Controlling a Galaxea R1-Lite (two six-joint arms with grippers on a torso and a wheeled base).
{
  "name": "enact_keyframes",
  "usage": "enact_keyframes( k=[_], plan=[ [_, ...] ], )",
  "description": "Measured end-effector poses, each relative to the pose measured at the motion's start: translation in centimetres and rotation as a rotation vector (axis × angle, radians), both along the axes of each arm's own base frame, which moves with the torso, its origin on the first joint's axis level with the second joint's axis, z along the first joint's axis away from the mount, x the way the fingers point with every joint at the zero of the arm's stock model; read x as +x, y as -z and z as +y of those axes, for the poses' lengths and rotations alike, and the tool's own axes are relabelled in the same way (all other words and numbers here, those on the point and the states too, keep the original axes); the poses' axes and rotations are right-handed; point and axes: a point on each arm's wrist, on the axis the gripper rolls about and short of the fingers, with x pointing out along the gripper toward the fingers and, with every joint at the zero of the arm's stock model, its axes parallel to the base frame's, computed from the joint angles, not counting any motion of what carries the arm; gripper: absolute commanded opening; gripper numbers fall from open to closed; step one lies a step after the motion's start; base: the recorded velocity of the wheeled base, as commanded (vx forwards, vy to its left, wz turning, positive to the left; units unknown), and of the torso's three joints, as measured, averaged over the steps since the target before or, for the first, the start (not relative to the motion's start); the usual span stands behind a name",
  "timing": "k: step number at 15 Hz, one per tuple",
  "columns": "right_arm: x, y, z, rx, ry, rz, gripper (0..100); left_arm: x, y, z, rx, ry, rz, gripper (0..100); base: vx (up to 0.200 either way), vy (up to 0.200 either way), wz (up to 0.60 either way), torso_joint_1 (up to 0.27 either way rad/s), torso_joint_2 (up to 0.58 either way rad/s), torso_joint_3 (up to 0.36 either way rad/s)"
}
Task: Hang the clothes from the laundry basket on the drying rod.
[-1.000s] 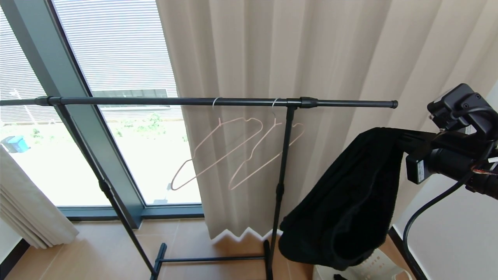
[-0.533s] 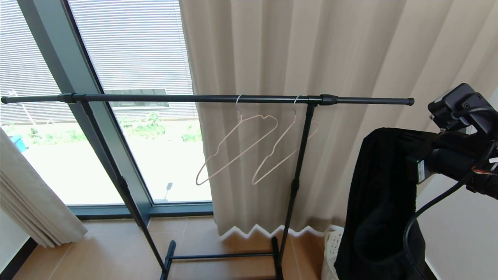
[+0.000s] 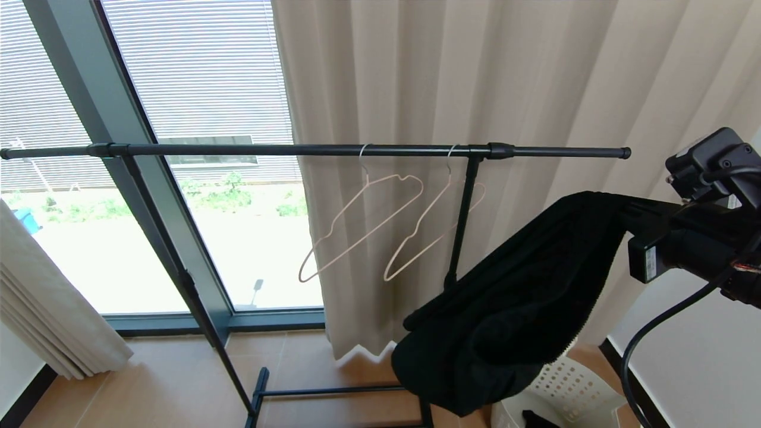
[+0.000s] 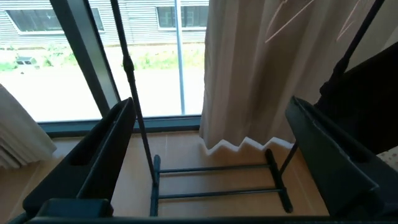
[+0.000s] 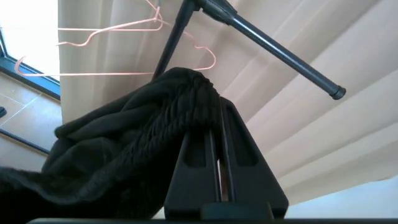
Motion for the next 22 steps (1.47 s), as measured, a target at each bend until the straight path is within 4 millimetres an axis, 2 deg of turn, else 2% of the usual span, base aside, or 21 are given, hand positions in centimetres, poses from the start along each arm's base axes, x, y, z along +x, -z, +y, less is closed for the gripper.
enact_keyframes(
  k=[2, 4, 7, 9, 12, 14, 17, 20, 22],
  plan=[
    [0.5, 0.0, 0.8, 0.016, 0.009, 0.014, 0, 0.9, -0.8, -0.1, -0.039, 0.036, 0.096, 100, 0.0, 0.0, 0.0, 0.0, 0.0, 0.0],
    [1.2, 0.4, 1.6, 0.036, 0.004, 0.087, 0, 2.4, -2.8, -0.2, -0.146, 0.099, 0.209, 100, 0.0, 0.0, 0.0, 0.0, 0.0, 0.0],
    [2.0, -0.1, 3.0, 0.144, 0.024, 0.292, 0, 6.7, -6.9, -1.4, -0.338, 0.265, 0.413, 100, 0.0, 0.0, 0.0, 0.0, 0.0, 0.0],
    [2.2, -1.5, 4.2, 0.25, 0.035, 0.388, 0, 10.2, -9.3, -3.8, -0.384, 0.392, 0.543, 100, 0.0, 0.0, 0.0, 0.0, 0.0, 0.0],
    [2.4, -2.9, 5.8, 0.351, 0.017, 0.418, 0, 15.3, -11.3, -8.6, -0.39, 0.507, 0.685, 100, 0.0, 0.0, 0.0, 0.0, 0.0, 0.0],
    [2.3, -3.0, 6.8, 0.377, -0.008, 0.429, 0, 18.1, -11.1, -12.0, -0.381, 0.566, 0.778, 100, 0.0, 0.0, 0.0, 0.0, 0.0, 0.0],
    [2.1, -2.9, 9.1, 0.42, -0.044, 0.458, 0, 20.8, -9.5, -16.5, -0.374, 0.605, 0.888, 100, 0.0, 0.0, 0.0, 0.0, 0.0, 0.0],
    [1.9, -3.0, 11.5, 0.468, -0.051, 0.47, 0, 22.2, -7.4, -19.8, -0.348, 0.641, 0.927, 100, 0.0, 0.0, 0.0, 0.0, 0.0, 0.0],
    [2.0, -2.6, 12.4, 0.461, -0.061, 0.485, 0, 22.7, -6.0, -21.6, -0.325, 0.66, 0.949, 100, 0.0, 0.0, 0.0, 0.0, 0.0, 0.0]
  ],
)
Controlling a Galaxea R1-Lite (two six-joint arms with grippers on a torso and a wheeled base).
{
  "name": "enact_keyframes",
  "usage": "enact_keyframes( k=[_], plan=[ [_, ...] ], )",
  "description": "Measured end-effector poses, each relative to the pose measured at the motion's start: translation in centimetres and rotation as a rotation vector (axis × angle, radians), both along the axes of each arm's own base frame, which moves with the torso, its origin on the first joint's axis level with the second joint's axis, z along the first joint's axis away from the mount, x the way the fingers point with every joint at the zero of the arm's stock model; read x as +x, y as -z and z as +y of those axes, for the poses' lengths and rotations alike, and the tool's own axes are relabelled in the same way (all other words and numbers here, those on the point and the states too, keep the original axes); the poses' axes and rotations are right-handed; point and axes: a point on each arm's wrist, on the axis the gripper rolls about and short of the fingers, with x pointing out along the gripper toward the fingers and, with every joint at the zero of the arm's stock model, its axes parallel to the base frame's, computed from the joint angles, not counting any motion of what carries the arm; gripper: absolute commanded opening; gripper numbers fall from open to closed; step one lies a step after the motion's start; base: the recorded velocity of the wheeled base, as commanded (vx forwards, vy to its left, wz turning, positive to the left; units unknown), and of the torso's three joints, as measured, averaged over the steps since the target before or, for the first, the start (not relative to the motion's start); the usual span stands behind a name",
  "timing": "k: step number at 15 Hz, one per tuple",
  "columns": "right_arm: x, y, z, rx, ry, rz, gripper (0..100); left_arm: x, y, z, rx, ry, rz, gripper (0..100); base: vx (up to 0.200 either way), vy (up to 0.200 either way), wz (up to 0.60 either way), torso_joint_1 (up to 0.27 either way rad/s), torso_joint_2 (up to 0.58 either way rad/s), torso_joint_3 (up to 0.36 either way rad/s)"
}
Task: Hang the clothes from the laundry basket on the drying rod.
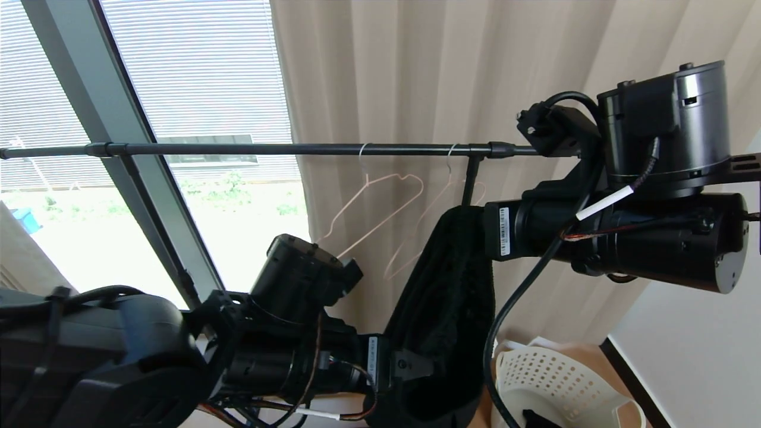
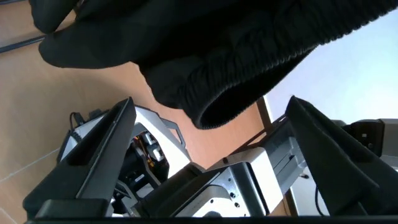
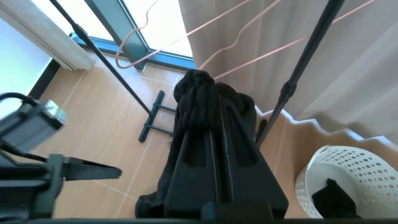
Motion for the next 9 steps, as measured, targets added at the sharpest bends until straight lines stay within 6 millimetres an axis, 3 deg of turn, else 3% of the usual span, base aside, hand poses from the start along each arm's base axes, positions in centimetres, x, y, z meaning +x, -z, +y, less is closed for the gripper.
enact_keyframes(
  k=[4, 9],
  plan=[
    [0.1, 0.4, 0.5, -0.009, -0.009, 0.011, 0, 0.7, 1.8, -2.2, 0.025, 0.026, 0.007, 100, 0.0, 0.0, 0.0, 0.0, 0.0, 0.0],
    [-0.3, -0.1, 0.2, 0.002, -0.01, -0.002, 0, 1.6, 3.8, -3.5, 0.113, -0.041, -0.019, 100, 0.0, 0.0, 0.0, 0.0, 0.0, 0.0]
  ],
)
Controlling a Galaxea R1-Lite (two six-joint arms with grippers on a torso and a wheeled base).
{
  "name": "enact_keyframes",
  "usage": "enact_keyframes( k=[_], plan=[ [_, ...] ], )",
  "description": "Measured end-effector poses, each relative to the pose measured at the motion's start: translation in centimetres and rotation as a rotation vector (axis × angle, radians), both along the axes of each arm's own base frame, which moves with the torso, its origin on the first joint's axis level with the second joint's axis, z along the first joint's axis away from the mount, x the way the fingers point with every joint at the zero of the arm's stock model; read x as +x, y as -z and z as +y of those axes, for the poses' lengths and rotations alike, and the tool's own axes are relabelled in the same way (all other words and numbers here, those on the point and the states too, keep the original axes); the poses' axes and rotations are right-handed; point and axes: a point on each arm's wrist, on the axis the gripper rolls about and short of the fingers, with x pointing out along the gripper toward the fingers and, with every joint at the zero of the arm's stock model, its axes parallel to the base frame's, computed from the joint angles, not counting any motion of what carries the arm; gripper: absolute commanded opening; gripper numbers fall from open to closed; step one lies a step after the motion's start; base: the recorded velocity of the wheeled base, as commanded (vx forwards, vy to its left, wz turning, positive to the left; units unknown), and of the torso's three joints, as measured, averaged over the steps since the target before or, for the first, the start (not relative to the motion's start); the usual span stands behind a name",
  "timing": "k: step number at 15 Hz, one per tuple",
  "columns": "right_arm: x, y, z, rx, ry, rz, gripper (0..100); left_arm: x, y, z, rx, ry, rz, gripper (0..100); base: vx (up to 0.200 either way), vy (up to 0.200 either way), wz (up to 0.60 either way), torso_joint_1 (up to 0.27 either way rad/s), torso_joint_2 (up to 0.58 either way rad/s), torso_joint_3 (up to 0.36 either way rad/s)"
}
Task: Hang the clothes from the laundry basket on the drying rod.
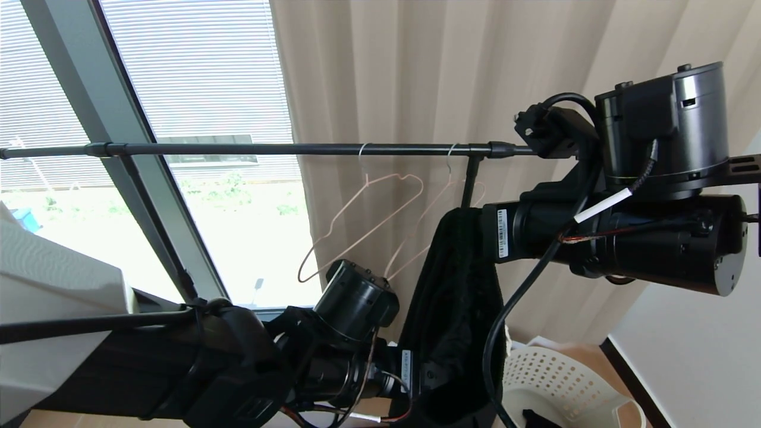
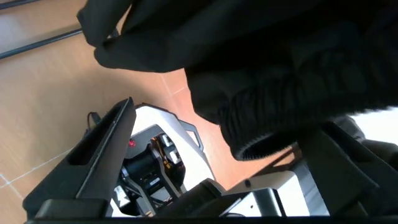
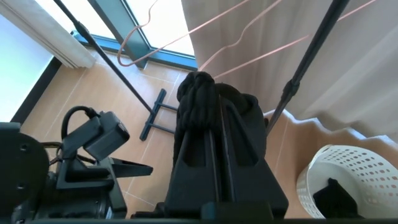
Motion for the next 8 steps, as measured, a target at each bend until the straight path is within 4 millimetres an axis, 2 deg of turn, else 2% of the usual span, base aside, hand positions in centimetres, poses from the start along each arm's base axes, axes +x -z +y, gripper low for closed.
enact_keyframes(
  k=[3, 4, 8],
  plan=[
    [0.1, -0.4, -0.5, 0.006, 0.025, -0.015, 0, -0.1, 1.2, 0.0, 0.059, -0.03, -0.004, 100, 0.0, 0.0, 0.0, 0.0, 0.0, 0.0],
    [0.4, -0.6, -0.9, 0.006, 0.046, -0.02, 0, -0.4, 1.6, 0.1, 0.081, -0.039, -0.005, 0, 0.0, 0.0, 0.0, 0.0, 0.0, 0.0],
    [1.3, -1.0, -2.2, 0.007, 0.1, -0.031, 0, -1.0, 1.9, 0.2, 0.141, -0.079, -0.047, 0, 0.0, 0.0, 0.0, 0.0, 0.0, 0.0]
  ],
)
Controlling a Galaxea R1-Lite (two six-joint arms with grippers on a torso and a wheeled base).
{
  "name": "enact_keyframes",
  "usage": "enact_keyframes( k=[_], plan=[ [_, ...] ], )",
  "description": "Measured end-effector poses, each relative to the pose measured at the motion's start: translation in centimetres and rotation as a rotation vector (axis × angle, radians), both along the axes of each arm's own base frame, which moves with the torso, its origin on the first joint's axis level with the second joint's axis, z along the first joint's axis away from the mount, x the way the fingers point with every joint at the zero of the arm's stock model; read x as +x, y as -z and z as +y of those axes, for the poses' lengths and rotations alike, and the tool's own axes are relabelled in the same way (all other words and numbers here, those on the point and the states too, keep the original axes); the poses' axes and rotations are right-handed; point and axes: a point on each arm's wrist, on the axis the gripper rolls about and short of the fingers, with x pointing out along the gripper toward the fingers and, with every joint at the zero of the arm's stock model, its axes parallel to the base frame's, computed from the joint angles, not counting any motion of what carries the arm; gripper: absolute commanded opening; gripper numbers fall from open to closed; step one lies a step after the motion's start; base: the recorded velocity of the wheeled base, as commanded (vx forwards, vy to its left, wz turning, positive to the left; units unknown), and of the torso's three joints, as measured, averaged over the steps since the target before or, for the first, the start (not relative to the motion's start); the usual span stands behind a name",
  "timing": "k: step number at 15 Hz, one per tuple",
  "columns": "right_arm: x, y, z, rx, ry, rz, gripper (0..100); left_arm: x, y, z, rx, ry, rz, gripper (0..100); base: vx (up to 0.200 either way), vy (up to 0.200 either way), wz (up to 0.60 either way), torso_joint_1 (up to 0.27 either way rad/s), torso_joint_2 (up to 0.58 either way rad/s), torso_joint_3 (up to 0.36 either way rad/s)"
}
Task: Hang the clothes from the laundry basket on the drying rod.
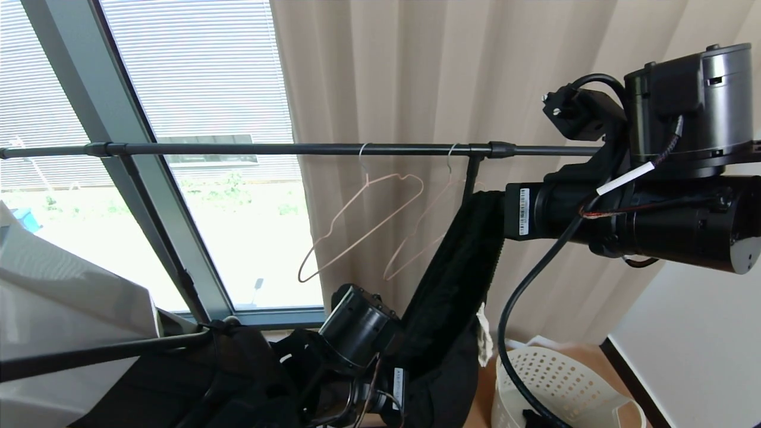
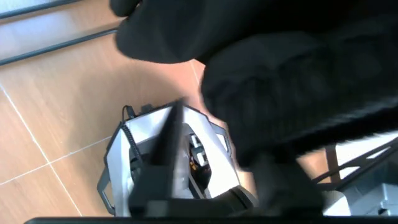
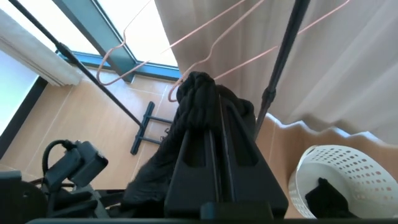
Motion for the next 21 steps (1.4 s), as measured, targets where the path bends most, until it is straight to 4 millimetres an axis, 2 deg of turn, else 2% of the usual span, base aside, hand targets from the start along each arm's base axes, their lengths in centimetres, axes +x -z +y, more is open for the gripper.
enact_keyframes(
  k=[4, 8, 12, 16, 21],
  plan=[
    [0.3, 0.2, -1.4, -0.079, 0.043, -0.022, 0, -0.3, -2.1, 0.6, 0.027, 0.0, -0.108, 0, 0.0, 0.0, 0.0, 0.0, 0.0, 0.0],
    [-0.5, 1.8, -2.6, -0.221, 0.016, -0.011, 0, 1.3, -4.7, 3.3, 0.057, -0.034, -0.222, 0, 0.0, 0.0, 0.0, 0.0, 0.0, 0.0],
    [-1.4, 3.3, -3.4, -0.348, 0.054, 0.007, 0, 1.9, -5.9, 5.8, 0.132, -0.029, -0.25, 0, 0.0, 0.0, 0.0, 0.0, 0.0, 0.0],
    [-1.9, 4.4, -4.2, -0.391, 0.096, 0.034, 0, 0.8, -6.3, 7.5, 0.167, -0.003, -0.255, 0, 0.0, 0.0, 0.0, 0.0, 0.0, 0.0],
    [-2.1, 5.3, -6.6, -0.403, 0.168, 0.072, 0, -1.1, -5.8, 9.8, 0.195, -0.013, -0.233, 0, 0.0, 0.0, 0.0, 0.0, 0.0, 0.0]
  ],
)
